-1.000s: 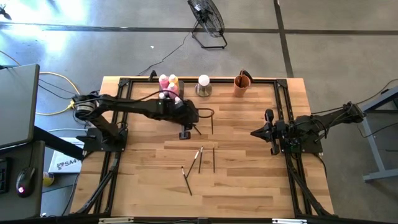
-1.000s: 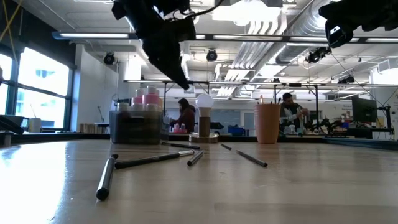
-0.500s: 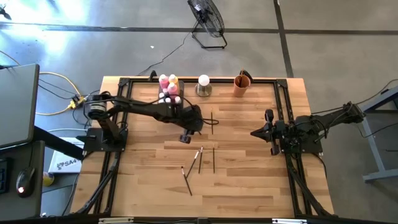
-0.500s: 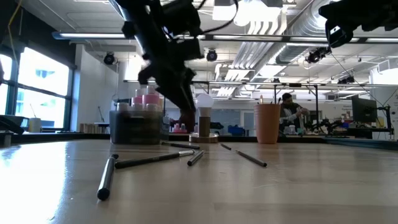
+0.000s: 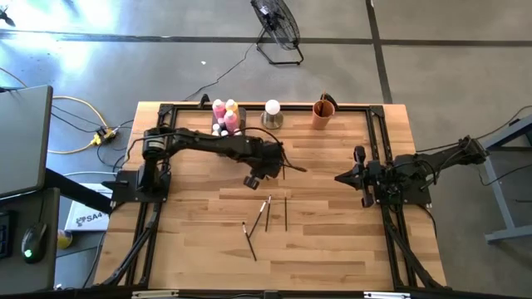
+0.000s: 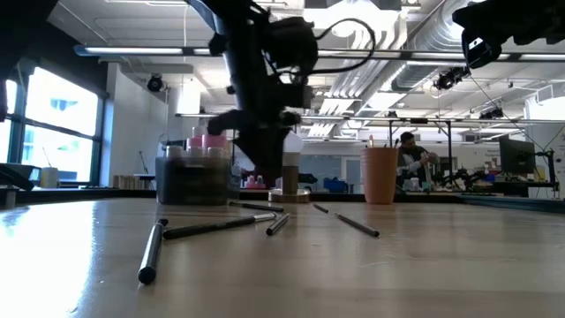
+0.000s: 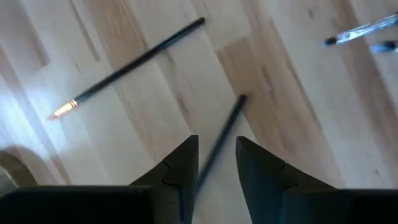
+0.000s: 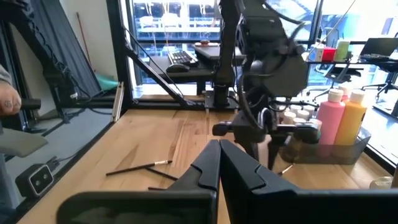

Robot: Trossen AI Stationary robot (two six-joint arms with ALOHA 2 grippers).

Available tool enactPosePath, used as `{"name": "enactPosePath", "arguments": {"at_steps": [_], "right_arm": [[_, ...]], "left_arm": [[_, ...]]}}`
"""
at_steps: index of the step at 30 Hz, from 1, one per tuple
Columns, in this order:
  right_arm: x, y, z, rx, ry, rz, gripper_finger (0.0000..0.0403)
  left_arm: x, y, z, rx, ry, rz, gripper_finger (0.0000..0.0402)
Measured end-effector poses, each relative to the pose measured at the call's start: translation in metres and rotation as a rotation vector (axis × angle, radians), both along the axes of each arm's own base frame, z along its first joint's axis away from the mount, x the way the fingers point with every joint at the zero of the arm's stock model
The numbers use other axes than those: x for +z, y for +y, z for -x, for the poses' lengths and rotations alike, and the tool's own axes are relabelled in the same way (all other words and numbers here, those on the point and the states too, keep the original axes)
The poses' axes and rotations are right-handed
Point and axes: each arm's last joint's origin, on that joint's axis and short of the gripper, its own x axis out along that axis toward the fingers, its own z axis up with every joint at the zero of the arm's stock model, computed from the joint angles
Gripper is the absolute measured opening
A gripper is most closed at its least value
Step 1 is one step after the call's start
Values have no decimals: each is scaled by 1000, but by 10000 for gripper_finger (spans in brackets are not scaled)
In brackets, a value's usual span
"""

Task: Pick & Place Paint Supplies
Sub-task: Put the silver paintbrush into the orange cup

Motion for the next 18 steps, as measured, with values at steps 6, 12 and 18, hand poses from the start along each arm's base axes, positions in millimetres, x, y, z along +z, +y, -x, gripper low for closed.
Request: {"name": "enactPosePath", "arguments": {"at_steps": [6,12,18], "right_arm": [[-2,0,0,0,16,3,2],[-2,0,0,0,18,4,2],[-2,0,0,-3,17,4,2]], "left_arm": [[-8,1,-5,-64,95,-19,103],[-20,0,-2,-62,171,4,103],[-34,2,-10,-56,157,-13,103]]}}
